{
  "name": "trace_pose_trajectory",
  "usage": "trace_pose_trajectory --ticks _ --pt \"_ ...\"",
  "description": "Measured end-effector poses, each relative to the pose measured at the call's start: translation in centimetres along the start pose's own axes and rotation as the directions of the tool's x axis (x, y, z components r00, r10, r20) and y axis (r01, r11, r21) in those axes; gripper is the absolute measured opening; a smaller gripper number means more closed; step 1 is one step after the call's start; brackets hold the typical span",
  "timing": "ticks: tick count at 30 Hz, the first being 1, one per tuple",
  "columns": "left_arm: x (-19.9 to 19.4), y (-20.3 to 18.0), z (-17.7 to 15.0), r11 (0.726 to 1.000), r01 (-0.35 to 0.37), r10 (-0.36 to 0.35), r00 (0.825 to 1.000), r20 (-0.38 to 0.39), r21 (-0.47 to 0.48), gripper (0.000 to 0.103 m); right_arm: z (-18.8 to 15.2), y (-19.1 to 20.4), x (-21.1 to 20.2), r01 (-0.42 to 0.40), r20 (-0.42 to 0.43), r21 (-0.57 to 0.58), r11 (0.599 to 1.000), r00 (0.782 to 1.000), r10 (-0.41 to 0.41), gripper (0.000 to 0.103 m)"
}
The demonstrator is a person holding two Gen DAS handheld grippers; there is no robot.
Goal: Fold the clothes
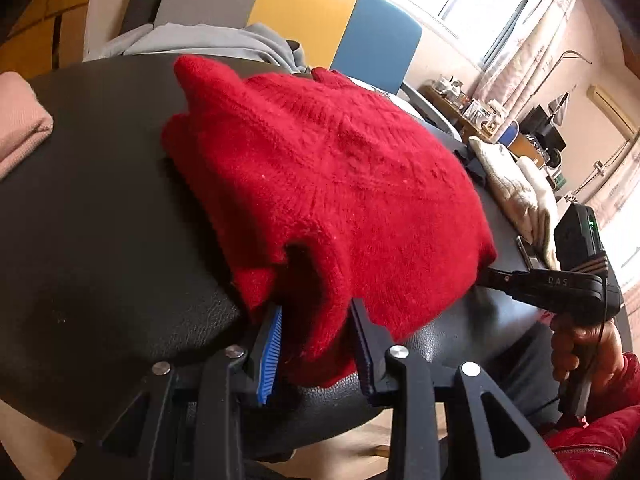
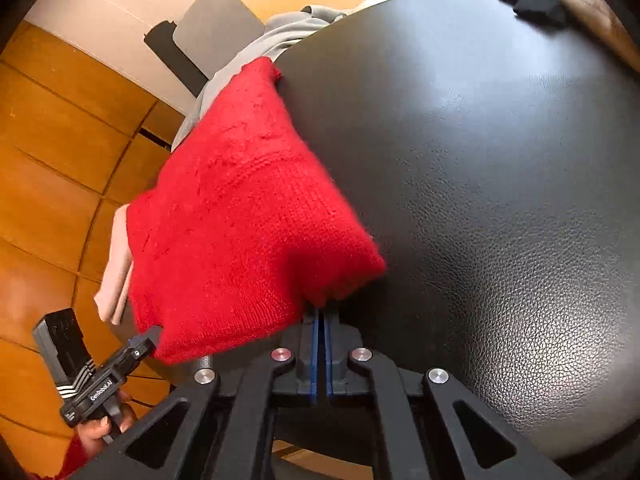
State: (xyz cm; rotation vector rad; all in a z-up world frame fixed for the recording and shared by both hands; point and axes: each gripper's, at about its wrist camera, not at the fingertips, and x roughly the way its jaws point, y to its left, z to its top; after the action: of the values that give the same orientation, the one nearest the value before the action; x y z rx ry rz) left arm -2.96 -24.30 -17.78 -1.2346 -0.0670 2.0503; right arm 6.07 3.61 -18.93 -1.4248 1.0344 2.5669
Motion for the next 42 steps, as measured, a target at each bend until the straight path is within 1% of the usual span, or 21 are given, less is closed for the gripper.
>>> trace_pose_trajectory --ticks 4,7,10,13,15,18,20,22,23,26,28,29,31,32,33,34,35,36,38,40,42 --pt "-4.5 2.3 -0.9 0.999 0.054 -0.054 0.996 0.073 0.009 0.03 0.3 2.0 -2.2 0.047 0.013 -0.119 0.992 0.999 -0.046 0.007" --pt "-7.1 2.4 0.3 0.998 0.003 -0.013 0.985 0.172 0.063 0.03 1.0 4.0 -5.4 0.138 0.109 -0.234 0.962 0.987 -0.115 0.007" --pt "-7.0 1.7 2.9 0.992 -0.04 0.013 0.973 0.23 0.116 0.03 3.2 7.1 -6.7 0.18 0.211 -0.338 0.924 0.971 -0.112 0.008" --pt "-5.0 0.3 6.5 0.983 -0.065 0.02 0.968 0.249 0.174 0.03 6.2 10.3 -4.1 0.215 0.241 -0.413 0.885 0.963 -0.121 0.011" --pt "-2.7 0.2 8.5 0.98 -0.106 0.068 0.974 0.216 0.169 0.03 8.5 11.4 -1.5 0.238 0.236 -0.429 0.871 0.961 -0.146 0.013" --pt "0.2 1.9 9.6 0.965 -0.238 0.224 0.967 0.124 0.111 0.03 11.0 11.9 2.6 0.267 0.193 -0.448 0.853 0.961 -0.199 0.016" --pt "1.0 3.4 8.9 0.967 -0.251 0.246 0.966 0.078 0.054 0.03 10.8 12.1 4.0 0.221 0.141 -0.496 0.84 0.975 -0.173 0.019" --pt "0.7 4.3 7.6 0.972 -0.235 0.232 0.968 0.095 0.028 0.03 8.9 12.6 6.0 0.177 0.07 -0.598 0.782 0.983 -0.168 0.019" --pt "0.5 4.8 7.0 0.974 -0.224 0.221 0.97 0.1 0.021 0.03 8.5 12.5 6.5 0.179 0.073 -0.609 0.773 0.983 -0.17 0.019" --pt "0.3 5.2 7.0 0.983 -0.184 0.183 0.978 0.103 0.007 0.029 9.2 10.3 6.4 0.098 0.069 -0.531 0.842 0.995 -0.072 0.015" --pt "0.0 5.5 7.4 0.99 -0.142 0.144 0.984 0.102 -0.022 0.029 10.6 8.0 5.5 -0.031 0.028 -0.39 0.92 0.999 0.045 0.015" --pt "-0.4 5.8 7.5 0.992 -0.115 0.119 0.987 0.106 -0.044 0.029 10.9 7.6 4.9 -0.053 0.029 -0.368 0.928 0.997 0.069 0.015" --pt "-2.0 7.1 7.4 0.988 -0.074 0.092 0.986 0.138 -0.132 0.03 11.1 7.1 3.4 -0.078 0.066 -0.347 0.935 0.992 0.107 0.021" --pt "-2.9 7.9 7.5 0.981 -0.061 0.092 0.982 0.164 -0.183 0.034 11.1 6.9 2.5 -0.079 0.099 -0.343 0.936 0.988 0.119 0.039" --pt "-3.4 8.4 7.5 0.974 -0.053 0.094 0.979 0.181 -0.22 0.036 10.9 6.7 1.4 -0.058 0.144 -0.338 0.94 0.983 0.112 0.074" --pt "-3.7 8.9 7.5 0.967 -0.045 0.095 0.976 0.193 -0.251 0.04 10.8 6.4 0.4 -0.037 0.189 -0.331 0.943 0.976 0.104 0.09" --pt "-4.0 9.4 7.5 0.959 -0.036 0.097 0.974 0.206 -0.283 0.044 10.7 6.2 -0.5 -0.021 0.221 -0.325 0.946 0.97 0.098 0.097" --pt "-3.9 9.7 7.7 0.957 -0.028 0.09 0.975 0.205 -0.289 0.049 10.9 6.1 -0.6 -0.028 0.199 -0.325 0.945 0.975 0.097 0.097" --pt "-3.2 9.8 7.9 0.962 -0.042 0.095 0.978 0.186 -0.271 0.075 11.1 5.8 0.2 -0.04 0.131 -0.333 0.942 0.987 0.088 0.097" --pt "-2.1 9.8 7.9 0.969 -0.042 0.079 0.987 0.143 -0.245 0.082 11.2 5.8 1.5 -0.024 0.08 -0.349 0.937 0.995 0.055 0.097" --pt "-1.0 10.1 7.3 0.97 -0.003 0.028 0.995 0.098 -0.244 0.082 10.8 5.2 2.3 -0.071 0.023 -0.345 0.936 0.996 0.084 0.097"
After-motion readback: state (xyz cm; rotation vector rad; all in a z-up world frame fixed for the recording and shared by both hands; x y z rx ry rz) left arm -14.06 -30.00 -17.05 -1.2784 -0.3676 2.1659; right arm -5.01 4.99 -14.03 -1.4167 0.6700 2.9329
